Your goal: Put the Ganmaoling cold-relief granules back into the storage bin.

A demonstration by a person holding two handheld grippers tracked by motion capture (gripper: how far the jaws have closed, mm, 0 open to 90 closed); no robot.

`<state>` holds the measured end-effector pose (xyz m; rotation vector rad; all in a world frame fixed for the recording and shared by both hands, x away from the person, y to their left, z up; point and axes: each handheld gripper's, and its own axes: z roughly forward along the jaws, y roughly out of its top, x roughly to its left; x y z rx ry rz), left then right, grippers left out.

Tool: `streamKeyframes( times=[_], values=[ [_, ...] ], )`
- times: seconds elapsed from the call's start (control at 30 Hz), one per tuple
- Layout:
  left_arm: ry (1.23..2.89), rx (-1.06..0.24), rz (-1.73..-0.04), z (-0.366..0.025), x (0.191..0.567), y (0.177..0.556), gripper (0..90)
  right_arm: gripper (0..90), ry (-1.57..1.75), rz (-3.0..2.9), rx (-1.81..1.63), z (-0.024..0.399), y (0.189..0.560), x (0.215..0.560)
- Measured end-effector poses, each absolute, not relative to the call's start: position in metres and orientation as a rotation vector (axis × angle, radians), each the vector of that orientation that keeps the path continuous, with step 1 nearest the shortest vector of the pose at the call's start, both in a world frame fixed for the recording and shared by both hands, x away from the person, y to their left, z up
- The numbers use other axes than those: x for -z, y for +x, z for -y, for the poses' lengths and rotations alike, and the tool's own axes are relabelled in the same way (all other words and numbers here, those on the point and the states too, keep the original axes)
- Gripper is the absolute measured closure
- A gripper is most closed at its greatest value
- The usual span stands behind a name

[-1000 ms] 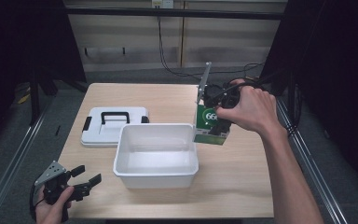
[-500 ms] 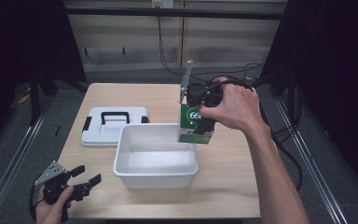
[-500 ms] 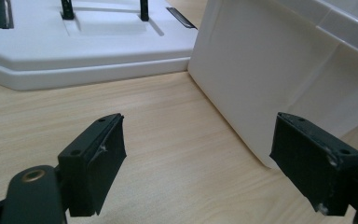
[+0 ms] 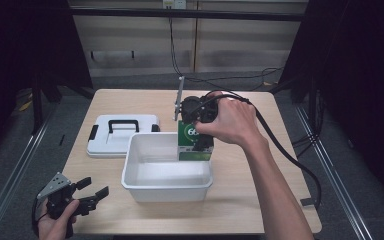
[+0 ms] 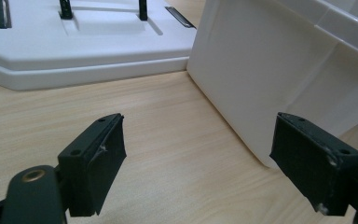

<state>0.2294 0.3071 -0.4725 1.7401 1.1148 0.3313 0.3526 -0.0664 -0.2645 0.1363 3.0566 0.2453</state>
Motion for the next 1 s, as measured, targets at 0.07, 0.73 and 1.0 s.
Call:
streamKeyframes(
  times=[0.07, 0.73, 1.0],
  values=[
    [1.742, -0.332, -1.113, -0.307, 0.472, 0.229, 17.2, 16.0, 0.143, -3.064, -0.245, 0.064, 0.353, 0.267],
    [1.738, -0.335, -1.111, -0.308, 0.472, 0.228, 17.2, 15.8, 0.142, -3.150, -0.170, 0.053, 0.358, 0.338],
    [1.735, -0.332, -1.109, -0.308, 0.472, 0.228, 17.2, 15.7, 0.163, -3.164, -0.171, 0.056, 0.362, 0.351]
  ],
)
